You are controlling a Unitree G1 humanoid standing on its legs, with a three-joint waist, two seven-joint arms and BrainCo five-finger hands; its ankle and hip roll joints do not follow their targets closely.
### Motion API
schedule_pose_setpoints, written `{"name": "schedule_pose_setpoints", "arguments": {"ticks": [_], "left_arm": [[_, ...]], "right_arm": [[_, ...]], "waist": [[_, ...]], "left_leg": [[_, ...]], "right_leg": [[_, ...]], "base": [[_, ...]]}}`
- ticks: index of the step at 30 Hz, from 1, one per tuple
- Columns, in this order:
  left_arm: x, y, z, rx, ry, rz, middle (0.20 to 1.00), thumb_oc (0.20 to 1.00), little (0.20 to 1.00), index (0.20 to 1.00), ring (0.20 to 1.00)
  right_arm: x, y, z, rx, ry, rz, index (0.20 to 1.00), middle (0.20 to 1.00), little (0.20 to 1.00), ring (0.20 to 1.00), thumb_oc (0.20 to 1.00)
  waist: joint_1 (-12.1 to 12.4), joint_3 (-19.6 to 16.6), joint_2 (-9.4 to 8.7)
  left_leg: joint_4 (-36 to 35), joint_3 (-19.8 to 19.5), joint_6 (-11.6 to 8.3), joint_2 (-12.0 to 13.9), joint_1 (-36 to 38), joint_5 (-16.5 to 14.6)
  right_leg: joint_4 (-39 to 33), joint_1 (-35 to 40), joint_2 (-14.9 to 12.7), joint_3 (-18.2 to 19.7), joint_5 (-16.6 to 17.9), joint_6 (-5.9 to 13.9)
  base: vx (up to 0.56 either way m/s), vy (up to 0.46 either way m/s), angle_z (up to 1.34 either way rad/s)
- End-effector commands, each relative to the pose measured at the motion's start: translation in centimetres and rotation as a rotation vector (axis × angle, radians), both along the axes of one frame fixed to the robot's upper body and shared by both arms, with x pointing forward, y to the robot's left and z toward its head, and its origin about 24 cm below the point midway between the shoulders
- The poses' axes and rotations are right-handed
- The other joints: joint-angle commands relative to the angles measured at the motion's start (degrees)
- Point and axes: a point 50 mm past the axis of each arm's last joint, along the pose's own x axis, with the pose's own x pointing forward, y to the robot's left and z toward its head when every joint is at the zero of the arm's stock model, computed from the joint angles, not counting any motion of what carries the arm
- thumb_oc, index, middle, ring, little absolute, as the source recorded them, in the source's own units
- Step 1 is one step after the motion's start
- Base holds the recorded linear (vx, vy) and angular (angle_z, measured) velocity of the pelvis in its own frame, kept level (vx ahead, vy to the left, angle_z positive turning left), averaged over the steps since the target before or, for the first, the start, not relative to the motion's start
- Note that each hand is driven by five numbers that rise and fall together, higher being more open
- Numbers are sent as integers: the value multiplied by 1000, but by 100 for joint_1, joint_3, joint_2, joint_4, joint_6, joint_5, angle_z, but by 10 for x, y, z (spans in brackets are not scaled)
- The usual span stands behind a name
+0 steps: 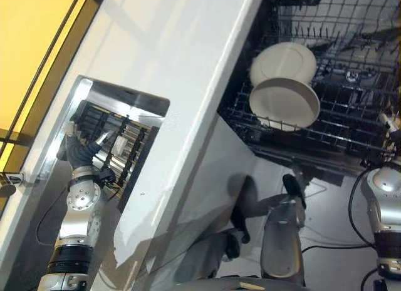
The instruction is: Pick up plates and place into dishwasher.
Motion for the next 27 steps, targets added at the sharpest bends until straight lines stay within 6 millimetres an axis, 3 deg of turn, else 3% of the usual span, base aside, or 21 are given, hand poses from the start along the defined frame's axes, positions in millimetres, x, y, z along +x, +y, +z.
{"name": "schedule_pose_setpoints", "arguments": {"ticks": [1,7,12,15,20,27], "left_arm": [[6,14,26,-11,-137,78,1000,1000,1000,1000,1000],[12,3,28,-27,-138,46,1000,1000,1000,1000,1000],[14,-5,29,-39,-142,24,1000,1000,1000,1000,1000],[14,-9,31,-35,-150,13,1000,1000,1000,1000,1000],[13,-13,38,-20,-163,1,1000,1000,1000,1000,1000],[12,-14,40,-5,-176,5,1000,1000,1000,1000,1000]], "right_arm": [[12,11,32,-21,-159,49,1000,1000,1000,1000,1000],[22,21,52,-40,-240,23,1000,1000,1000,1000,1000],[30,28,64,-22,-261,69,1000,1000,1000,1000,1000],[40,36,63,-1,-205,181,1000,1000,1000,1000,1000],[61,64,58,97,-129,535,1000,1000,1000,1000,1000],[71,89,49,105,-86,716,1000,1000,1000,1000,1000]], "waist": [[-95,369,184],[-131,618,357],[-92,619,420],[-40,619,429],[121,619,384],[298,619,320]], "left_leg": [[1402,-182,-253,-36,-634,-584],[1493,-140,-285,-28,-897,-556],[1516,-164,-325,13,-1110,-512],[1525,-206,-338,24,-1212,-482],[1522,-290,-363,57,-1470,-372],[1511,-427,-385,38,-1671,-272]], "right_leg": [[257,74,-205,120,-22,-312],[400,-256,-243,133,-38,-350],[468,-516,-224,124,-77,-361],[508,-634,-215,103,-94,-363],[581,-898,-205,18,-99,-385],[642,-1067,-163,-75,-99,-395]], "base": [[11,40,-37],[4,-1,-6],[3,-3,-1],[-2,-14,0],[-36,-61,0],[-11,-19,1]]}}
